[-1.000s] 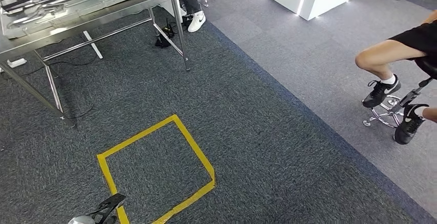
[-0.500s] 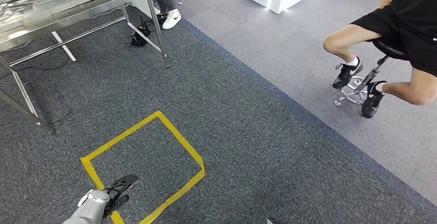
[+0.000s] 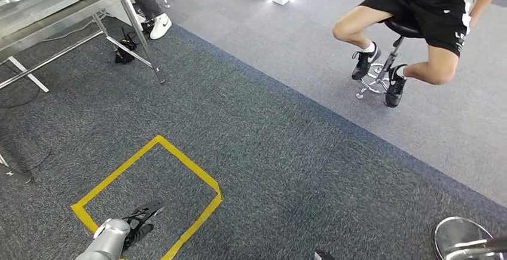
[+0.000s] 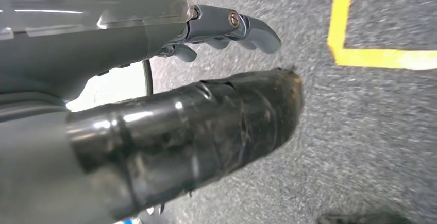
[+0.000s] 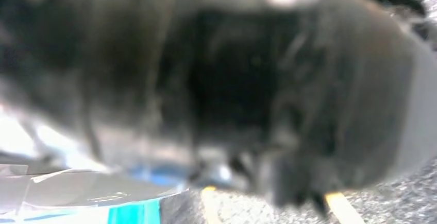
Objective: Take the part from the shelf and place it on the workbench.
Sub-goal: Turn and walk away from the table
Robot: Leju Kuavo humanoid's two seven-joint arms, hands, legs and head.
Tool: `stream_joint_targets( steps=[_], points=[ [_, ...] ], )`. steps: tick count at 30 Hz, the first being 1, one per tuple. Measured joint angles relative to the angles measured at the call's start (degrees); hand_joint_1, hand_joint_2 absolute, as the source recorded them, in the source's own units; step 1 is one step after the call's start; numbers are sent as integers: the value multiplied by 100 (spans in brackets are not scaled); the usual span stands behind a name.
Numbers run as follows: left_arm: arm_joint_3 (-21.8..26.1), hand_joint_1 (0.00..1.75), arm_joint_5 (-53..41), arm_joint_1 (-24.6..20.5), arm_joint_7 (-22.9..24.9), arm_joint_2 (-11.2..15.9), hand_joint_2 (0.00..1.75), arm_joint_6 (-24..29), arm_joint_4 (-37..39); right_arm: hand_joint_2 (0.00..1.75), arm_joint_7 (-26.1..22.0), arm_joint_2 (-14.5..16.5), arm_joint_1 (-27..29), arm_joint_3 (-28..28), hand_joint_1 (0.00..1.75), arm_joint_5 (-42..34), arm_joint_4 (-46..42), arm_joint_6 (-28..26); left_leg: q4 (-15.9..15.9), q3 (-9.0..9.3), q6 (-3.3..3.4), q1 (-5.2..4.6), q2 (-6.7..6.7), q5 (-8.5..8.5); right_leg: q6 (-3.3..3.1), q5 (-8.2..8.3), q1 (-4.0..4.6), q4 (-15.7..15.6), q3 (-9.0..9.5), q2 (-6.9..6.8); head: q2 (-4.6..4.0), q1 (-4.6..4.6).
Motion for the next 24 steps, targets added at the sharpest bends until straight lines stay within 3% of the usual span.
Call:
stream_joint_targets(
  steps=[2,3,5,7,9,10,12,14,16,17,18,19,22,24],
  points=[
    [0,0,-25,24,10,-1,0,4,1,0,-1,3,9,-1,0,-10,0,0,647,-297,-25,15,-84,-232,-10,14,3,13,-32,116,0,-2],
    [0,0,-32,34,13,-1,0,5,1,0,-1,3,19,-1,0,-11,0,0,704,-322,-33,25,-91,-183,-9,17,3,28,-41,178,0,-1],
    [-1,0,-39,42,14,-1,0,8,1,0,-1,3,31,-1,0,-11,0,0,177,-70,-42,54,-133,200,10,10,-6,79,-52,306,0,-2],
    [-1,0,-41,39,14,0,0,10,1,0,-2,5,26,-1,0,-11,0,0,-521,252,-43,84,-339,486,60,-1,-8,153,-92,419,0,1],
    [-1,0,-43,42,15,-2,0,10,1,0,-5,7,21,-1,0,-11,-1,0,-754,336,-28,82,-470,524,138,26,-9,188,-162,516,0,3],
    [-1,0,-46,42,15,-4,0,11,1,0,-7,7,26,-1,0,-11,-2,0,-764,322,-6,71,-438,545,182,54,-7,184,-191,567,0,3],
    [-2,0,-56,33,14,-14,87,16,1,0,-7,3,50,-1,0,-10,-2,0,-801,317,76,90,-325,599,249,46,-10,205,-241,553,0,8],
    [-2,0,-66,24,-15,-20,175,18,1,0,0,-1,51,-1,0,-9,-2,-1,-863,316,161,101,-200,655,292,-200,-8,577,-417,319,0,29],
    [-2,0,-75,27,-90,-20,175,7,1,0,14,0,46,-1,0,-9,-2,-4,-863,294,189,67,-71,671,329,-576,-16,1329,-755,104,0,44],
    [-3,0,-79,27,-129,-20,175,3,1,0,22,0,50,-1,0,-9,-2,-5,-856,282,192,55,-7,671,342,-685,-22,1646,-894,65,0,45],
    [-3,0,-84,23,-160,-21,175,2,1,0,30,0,57,-1,0,-9,-2,-6,-849,274,192,48,55,669,348,-691,-25,1776,-941,45,0,45],
    [-3,0,-90,14,-177,-22,175,8,1,0,37,0,63,-1,0,-9,-2,-7,-845,272,191,44,111,667,346,-594,-27,1679,-872,27,0,45],
    [-5,0,-134,-27,-180,-43,175,36,1,0,52,0,52,-1,0,-10,-6,-9,-844,287,164,25,248,650,269,-131,15,523,-245,-180,0,43],
    [-9,0,-168,-48,-149,-53,175,66,1,0,60,0,31,-1,0,-13,-10,-9,-849,295,113,11,326,639,197,-47,72,122,-56,-273,0,40]
  ],
)
